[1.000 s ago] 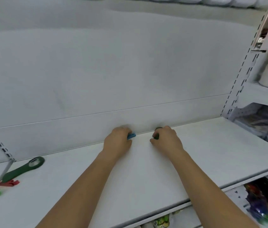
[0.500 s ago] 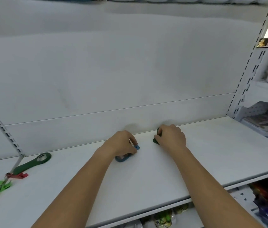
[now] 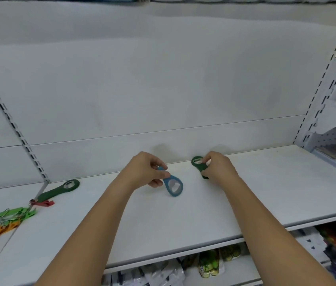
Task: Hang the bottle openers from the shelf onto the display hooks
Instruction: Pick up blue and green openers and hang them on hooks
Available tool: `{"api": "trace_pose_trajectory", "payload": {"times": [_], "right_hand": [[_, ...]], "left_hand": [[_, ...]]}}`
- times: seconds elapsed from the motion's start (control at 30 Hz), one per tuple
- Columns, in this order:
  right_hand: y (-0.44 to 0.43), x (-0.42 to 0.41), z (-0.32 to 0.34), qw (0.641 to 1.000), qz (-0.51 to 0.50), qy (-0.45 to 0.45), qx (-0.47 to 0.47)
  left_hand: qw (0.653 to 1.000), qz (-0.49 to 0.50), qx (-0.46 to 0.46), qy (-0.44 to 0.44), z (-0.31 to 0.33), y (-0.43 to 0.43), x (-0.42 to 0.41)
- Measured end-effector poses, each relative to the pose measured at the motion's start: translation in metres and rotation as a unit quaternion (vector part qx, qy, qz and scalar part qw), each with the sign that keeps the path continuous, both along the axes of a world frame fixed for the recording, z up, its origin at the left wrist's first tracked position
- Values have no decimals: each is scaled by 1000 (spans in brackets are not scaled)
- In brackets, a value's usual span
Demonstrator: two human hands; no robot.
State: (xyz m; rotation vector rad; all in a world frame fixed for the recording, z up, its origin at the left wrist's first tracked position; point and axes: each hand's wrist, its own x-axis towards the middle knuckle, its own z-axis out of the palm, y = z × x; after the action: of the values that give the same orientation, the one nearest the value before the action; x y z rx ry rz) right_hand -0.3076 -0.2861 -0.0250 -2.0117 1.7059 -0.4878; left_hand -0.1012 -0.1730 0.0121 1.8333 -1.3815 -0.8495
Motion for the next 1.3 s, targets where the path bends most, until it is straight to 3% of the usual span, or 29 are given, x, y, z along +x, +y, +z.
{"api": "trace_pose_trajectory", "payload": {"times": [0.17,0.23,0.3,0.37,0.5,0.63,0.8,1.07,1.3], "right_hand": [[3,6,11,996,52,-11,74],[6,10,10,995,69,-24,73],[10,14,6,992,78,-73,69],[19,21,7,978,98,-161,90],[45,40,20,919,139,-317,191],[71,71,27,868,198,-369,267],[115,127,23,813,283,-407,305],[231,226,6,774,402,-375,313],[371,319,-7,736,516,-290,329]], "left_hand": [[996,-30,43,-77,-10,22,16],[984,-66,62,-155,-9,29,23],[957,-109,80,-256,-8,37,24],[945,-129,88,-286,-8,46,23],[976,-71,39,-203,-12,69,30],[995,84,-61,-10,-16,111,47],[940,262,-156,153,-29,183,71],[851,462,-191,159,-56,328,114],[769,580,-227,145,-69,476,155]]}}
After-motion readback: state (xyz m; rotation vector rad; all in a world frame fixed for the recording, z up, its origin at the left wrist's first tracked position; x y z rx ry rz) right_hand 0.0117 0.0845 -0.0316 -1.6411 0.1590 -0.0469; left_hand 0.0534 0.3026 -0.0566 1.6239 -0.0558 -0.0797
